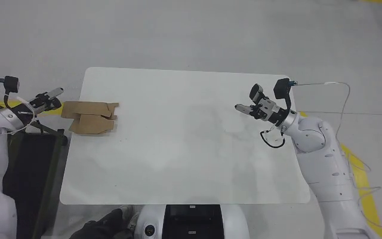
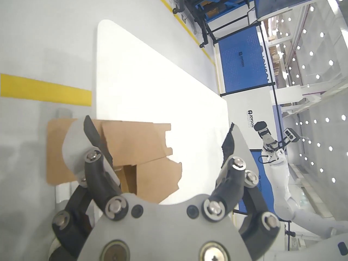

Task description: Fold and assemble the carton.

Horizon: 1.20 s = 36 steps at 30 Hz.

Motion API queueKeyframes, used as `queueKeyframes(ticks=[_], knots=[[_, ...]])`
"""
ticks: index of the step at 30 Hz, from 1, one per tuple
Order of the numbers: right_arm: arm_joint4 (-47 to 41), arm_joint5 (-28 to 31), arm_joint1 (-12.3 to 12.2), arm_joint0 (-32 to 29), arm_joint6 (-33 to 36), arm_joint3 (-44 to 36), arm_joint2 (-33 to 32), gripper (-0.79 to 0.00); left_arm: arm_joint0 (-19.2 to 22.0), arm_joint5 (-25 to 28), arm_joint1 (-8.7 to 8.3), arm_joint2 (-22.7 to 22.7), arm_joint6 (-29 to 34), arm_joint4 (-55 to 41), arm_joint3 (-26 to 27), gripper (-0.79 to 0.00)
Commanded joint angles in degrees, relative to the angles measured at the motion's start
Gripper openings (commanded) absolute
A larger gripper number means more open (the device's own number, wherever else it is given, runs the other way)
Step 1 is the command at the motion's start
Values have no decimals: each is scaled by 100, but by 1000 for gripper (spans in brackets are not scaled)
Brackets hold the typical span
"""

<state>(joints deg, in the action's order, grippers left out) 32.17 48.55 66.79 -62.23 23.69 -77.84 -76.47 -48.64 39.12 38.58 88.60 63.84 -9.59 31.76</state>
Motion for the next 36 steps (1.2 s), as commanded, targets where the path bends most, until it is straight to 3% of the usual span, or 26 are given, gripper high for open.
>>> queueKeyframes(ticks=[1,6,12,19,27,36], knots=[[0,0,0,0,0,0,0,0,-4,-89,-86,98,135,110,-98,0],[0,0,0,0,0,0,0,0,50,-261,-213,122,104,615,-299,0],[0,0,0,0,0,0,0,0,224,-585,-213,-78,-104,1094,-647,0],[0,0,0,0,0,0,0,0,473,-708,-3,-438,-226,1168,-1113,0],[0,0,0,0,0,0,0,0,695,-664,266,-778,-832,1303,-1480,0],[0,0,0,0,0,0,0,0,975,-679,489,-921,-598,1058,-1785,0]])
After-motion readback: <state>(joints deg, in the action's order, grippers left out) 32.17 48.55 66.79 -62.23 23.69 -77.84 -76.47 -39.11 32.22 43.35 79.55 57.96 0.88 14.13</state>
